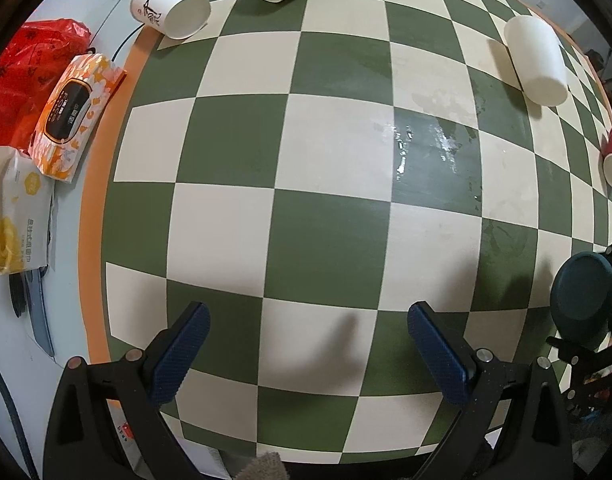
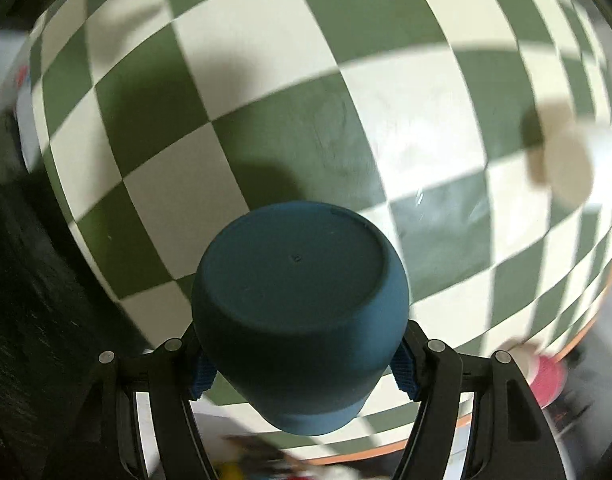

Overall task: Flip cup upside down
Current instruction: 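Rotate the right tool to turn the teal mug upside down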

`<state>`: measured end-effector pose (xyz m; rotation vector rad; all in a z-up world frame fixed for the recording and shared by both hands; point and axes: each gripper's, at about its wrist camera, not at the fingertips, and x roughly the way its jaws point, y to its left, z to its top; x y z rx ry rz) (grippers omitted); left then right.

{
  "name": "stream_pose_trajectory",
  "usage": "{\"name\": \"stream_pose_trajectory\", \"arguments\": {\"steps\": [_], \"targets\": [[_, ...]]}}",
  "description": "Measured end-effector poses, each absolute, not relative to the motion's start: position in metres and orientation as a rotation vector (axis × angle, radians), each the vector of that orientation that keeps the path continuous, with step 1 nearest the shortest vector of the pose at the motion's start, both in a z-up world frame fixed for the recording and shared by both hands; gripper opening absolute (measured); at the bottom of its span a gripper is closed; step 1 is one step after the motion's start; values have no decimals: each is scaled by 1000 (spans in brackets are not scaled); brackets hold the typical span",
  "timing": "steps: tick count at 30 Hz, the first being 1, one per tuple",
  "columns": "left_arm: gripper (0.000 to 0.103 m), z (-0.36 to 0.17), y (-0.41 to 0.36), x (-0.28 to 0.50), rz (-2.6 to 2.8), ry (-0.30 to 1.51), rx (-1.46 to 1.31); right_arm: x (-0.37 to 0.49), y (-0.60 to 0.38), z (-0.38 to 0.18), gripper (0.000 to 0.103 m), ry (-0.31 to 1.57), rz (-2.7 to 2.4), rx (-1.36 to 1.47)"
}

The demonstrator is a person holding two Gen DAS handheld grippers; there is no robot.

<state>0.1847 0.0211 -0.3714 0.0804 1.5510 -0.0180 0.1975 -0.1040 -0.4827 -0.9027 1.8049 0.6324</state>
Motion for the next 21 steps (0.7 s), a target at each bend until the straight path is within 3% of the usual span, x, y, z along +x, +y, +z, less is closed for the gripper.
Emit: {"name": "stream_pose_trajectory", "arguments": {"steps": [7,21], "targets": [[101,-368,10,180,-31,1543,94,217,-124,-496,72,1970,519,-613],[101,-375,0,171,-55,1554,86,230,-129,-504,72,1997,384,-501]]}}
